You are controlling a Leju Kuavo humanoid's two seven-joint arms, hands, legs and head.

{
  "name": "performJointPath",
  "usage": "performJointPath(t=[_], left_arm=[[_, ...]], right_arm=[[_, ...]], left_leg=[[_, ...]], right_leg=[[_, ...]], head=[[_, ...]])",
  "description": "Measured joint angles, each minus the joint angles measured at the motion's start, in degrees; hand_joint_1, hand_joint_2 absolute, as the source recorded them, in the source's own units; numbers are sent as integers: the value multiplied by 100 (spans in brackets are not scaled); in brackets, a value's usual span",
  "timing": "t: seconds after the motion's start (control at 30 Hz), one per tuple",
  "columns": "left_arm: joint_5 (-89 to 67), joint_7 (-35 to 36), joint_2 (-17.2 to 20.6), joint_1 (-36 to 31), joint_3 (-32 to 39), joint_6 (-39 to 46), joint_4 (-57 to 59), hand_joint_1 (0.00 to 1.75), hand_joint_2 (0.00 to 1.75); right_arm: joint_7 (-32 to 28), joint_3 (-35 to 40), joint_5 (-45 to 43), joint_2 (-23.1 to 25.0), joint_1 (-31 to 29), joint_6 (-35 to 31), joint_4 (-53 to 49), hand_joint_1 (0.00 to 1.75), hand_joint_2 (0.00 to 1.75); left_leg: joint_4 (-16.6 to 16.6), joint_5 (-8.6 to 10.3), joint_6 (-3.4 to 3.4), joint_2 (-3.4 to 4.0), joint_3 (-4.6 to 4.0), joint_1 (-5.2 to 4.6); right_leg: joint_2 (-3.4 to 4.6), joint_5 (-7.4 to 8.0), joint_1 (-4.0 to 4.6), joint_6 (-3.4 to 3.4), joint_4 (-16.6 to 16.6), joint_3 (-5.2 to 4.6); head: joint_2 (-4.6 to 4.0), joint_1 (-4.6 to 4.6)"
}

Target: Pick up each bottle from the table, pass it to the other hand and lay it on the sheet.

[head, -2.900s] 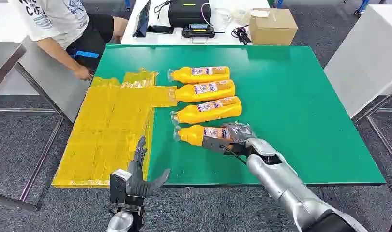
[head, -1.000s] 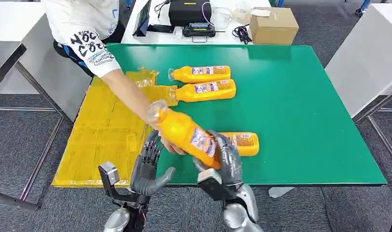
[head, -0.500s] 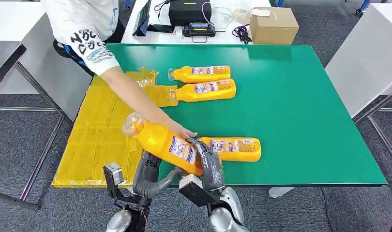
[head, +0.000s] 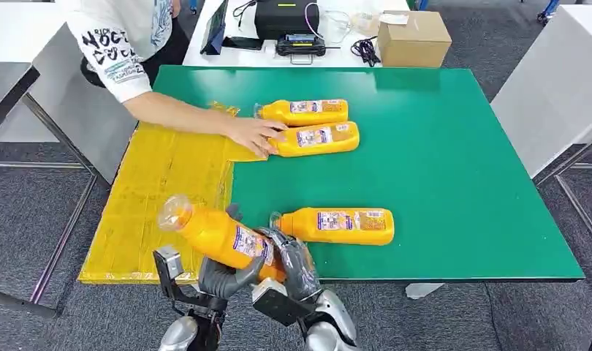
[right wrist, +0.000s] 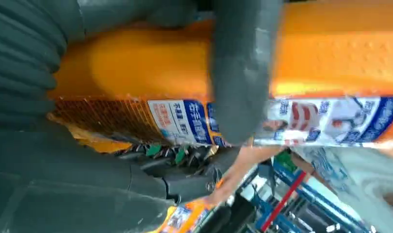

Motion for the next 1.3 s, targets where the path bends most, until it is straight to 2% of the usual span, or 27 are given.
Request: performJointPath(t=[0.43, 0.47, 0.5, 0.77, 1.1, 1.13, 1.17, 1.2, 1.23, 1.3], left_arm=[[33, -31, 0, 84, 44, -131, 42, 0, 175], [33, -31, 0, 84, 44, -135, 50, 45, 175], [35, -28, 0, 84, 44, -138, 59, 175, 175], [-166, -109, 0, 86, 0, -254, 105, 175, 175], [-319, -157, -2, 61, -53, -144, -94, 175, 175], [-319, -157, -2, 60, -57, -142, -107, 175, 175], [-319, -157, -2, 60, -61, -142, -120, 175, 175], [-319, -153, -2, 59, -63, -142, -133, 175, 175], [-319, -153, -2, 59, -66, -136, -140, 175, 175], [-319, -155, -13, 59, -68, -65, -164, 175, 175]], right_arm=[[109, 149, 171, -114, -223, 168, 496, 175, 175], [111, 162, 177, -120, -239, 168, 511, 175, 175], [118, 173, 179, -127, -250, 168, 529, 175, 175], [182, 173, 245, -140, -293, 83, 553, 175, 175], [361, 159, 487, -135, -249, -411, 301, 175, 175], [361, 159, 500, -135, -248, -424, 284, 147, 175], [365, 159, 505, -135, -246, -429, 269, 14, 175], [376, 159, 509, -135, -243, -435, 260, 0, 175], [389, 159, 536, -135, -244, -459, 253, 0, 0], [468, 168, 656, -116, -234, -606, 242, 0, 0]], left_leg=[[0, 0, 0, 0, 0, -2], [0, 0, 0, 1, 0, -1], [0, 0, 0, 1, 0, -1], [0, 0, 0, 0, 0, -1], [0, 0, 0, 0, 0, -1], [0, 0, 0, 0, 0, -1], [0, 0, 0, 0, 0, -1], [0, 0, 0, 0, 0, -1], [0, 0, 0, 0, 0, -1], [0, 0, 0, 0, -1, -1]], right_leg=[[1, 0, -1, 0, -1, -1], [1, 0, -1, 0, 0, -1], [1, 0, -1, 0, 0, -1], [1, 0, -1, 0, 0, -1], [1, 1, -1, 0, 0, 0], [0, 1, -1, 0, 0, 0], [1, 1, -1, 0, 0, 0], [1, 1, -1, 0, 0, 0], [1, 1, -1, 0, 0, 0], [0, 1, -1, 0, 0, 0]], head=[[0, 0], [0, 0], [0, 0], [0, 0], [0, 0], [0, 0], [0, 0], [0, 0], [0, 0], [0, 0]])
